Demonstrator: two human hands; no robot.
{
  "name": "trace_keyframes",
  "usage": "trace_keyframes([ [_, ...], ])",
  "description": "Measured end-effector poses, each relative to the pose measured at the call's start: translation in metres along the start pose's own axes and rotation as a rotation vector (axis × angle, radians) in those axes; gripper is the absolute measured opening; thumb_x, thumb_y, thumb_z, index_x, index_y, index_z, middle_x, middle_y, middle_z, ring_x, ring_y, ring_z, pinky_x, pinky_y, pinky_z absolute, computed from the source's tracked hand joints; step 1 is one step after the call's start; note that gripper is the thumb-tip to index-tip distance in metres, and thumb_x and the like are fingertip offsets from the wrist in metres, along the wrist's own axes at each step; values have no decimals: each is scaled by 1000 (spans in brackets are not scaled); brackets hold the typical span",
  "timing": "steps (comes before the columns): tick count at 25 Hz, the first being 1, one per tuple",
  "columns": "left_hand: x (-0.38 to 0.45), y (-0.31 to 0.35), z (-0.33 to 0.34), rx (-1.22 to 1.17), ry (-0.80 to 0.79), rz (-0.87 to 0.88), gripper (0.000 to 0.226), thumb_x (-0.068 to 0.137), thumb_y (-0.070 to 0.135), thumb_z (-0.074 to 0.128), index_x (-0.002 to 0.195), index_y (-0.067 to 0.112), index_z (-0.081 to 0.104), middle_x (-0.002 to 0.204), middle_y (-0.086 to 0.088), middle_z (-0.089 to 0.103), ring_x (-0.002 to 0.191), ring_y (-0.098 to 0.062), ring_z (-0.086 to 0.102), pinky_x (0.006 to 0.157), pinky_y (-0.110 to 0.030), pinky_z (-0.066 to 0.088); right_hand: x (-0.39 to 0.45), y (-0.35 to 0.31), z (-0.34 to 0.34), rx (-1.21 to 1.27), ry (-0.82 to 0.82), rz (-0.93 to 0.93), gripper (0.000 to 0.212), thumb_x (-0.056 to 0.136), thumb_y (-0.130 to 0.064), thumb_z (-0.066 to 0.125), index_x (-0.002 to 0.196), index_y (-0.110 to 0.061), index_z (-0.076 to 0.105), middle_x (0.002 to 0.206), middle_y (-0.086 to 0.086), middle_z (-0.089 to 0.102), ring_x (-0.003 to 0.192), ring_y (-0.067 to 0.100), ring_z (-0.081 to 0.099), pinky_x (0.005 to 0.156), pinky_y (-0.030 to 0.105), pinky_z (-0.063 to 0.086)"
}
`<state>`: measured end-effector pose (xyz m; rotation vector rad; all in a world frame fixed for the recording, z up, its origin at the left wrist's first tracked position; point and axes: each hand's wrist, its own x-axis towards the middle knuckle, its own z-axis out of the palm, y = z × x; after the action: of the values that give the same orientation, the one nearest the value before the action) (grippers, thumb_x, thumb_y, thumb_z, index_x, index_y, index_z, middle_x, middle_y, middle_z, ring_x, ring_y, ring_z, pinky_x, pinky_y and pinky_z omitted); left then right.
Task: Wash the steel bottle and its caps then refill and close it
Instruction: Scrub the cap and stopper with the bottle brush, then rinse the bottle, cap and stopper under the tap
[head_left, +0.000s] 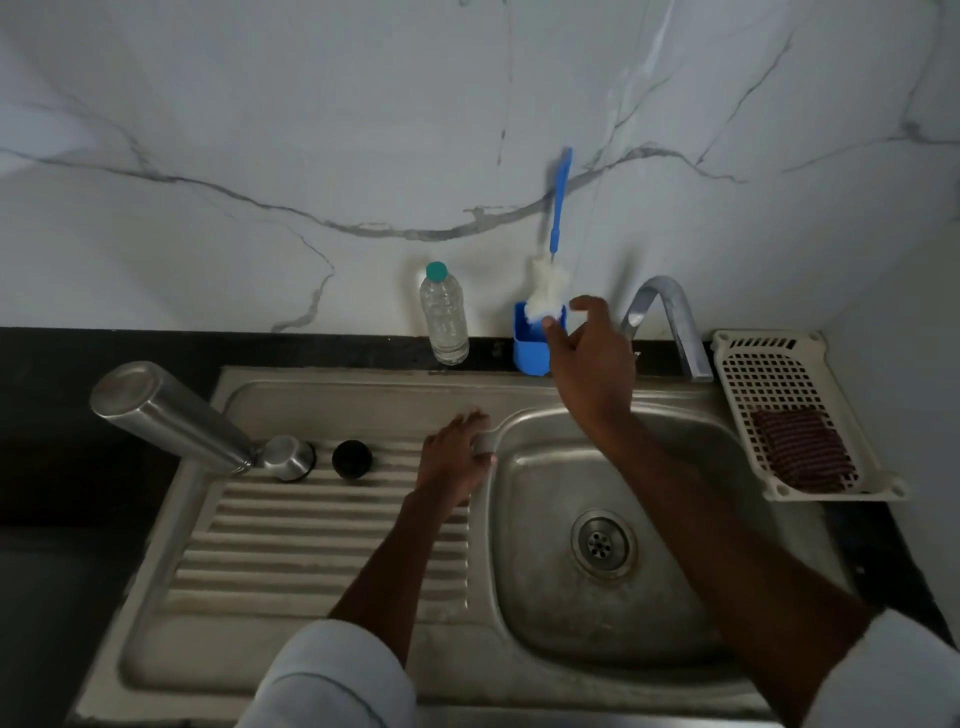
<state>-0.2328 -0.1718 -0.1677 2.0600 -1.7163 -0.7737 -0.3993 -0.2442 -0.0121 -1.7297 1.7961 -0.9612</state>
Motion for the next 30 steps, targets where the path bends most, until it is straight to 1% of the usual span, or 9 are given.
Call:
trace_keyframes([
  [3,-25,-2,1,12,195,53,53,94,21,71,145,18,59,158,-4,51,145,-24,47,120,-47,38,-66,22,9,-30,-40,-37,17,100,-41,59,109,-28,66,91,-2,75,83,19,71,76,36,57],
  [6,-79,-1,5,-54,378,50,22,95,15,71,116,12,77,139,-9,66,134,-27,55,115,-40,41,-134,56,26,-129,-212,-29,21,98,-38,56,92,-21,67,87,1,73,83,29,69,71,38,53],
  [9,-129,-7,5,-146,426,-48,12,96,12,69,101,11,80,123,-8,72,122,-24,59,107,-28,39,-176,79,34,-254,-420,-22,23,99,-41,52,96,-22,64,97,1,70,90,30,67,72,36,50],
  [11,-151,-26,2,-109,495,17,17,93,7,66,104,12,78,116,-5,72,114,-19,58,103,-24,38,-188,81,36,-236,-438,-50,18,98,-38,56,107,-24,62,107,0,67,95,27,67,77,38,53],
  [13,-166,-43,-4,-123,567,6,28,90,-1,65,112,13,75,116,-4,71,114,-20,57,105,-30,43,-194,74,43,-185,-417,-105,22,97,-35,61,116,-22,62,112,0,65,97,26,66,80,38,54],
  [21,-195,-107,-32,2,649,-56,36,88,-4,66,119,13,72,126,-5,66,121,-27,59,104,-43,48,-217,38,88,-166,-429,-272,21,98,-29,62,118,-22,63,112,-2,62,98,21,66,80,37,56],
  [23,-198,-131,-47,65,639,-117,39,89,1,66,126,14,68,136,-6,62,130,-28,55,109,-47,44,-220,20,97,-156,-413,-339,28,98,-27,62,125,-22,60,119,0,59,106,21,63,84,41,57],
  [26,-194,-170,-64,161,560,-282,50,96,19,65,145,18,55,157,-7,48,150,-30,38,122,-56,29,-218,-23,112,-149,-405,-485,42,95,-26,66,135,-20,54,130,2,52,115,23,57,90,45,56],
  [30,-173,-213,-86,147,417,-415,63,103,43,53,159,16,39,168,-8,34,157,-30,27,127,-55,21,-204,-103,147,-101,-402,-681,66,88,-38,73,145,-19,46,148,10,43,132,32,50,96,50,54],
])
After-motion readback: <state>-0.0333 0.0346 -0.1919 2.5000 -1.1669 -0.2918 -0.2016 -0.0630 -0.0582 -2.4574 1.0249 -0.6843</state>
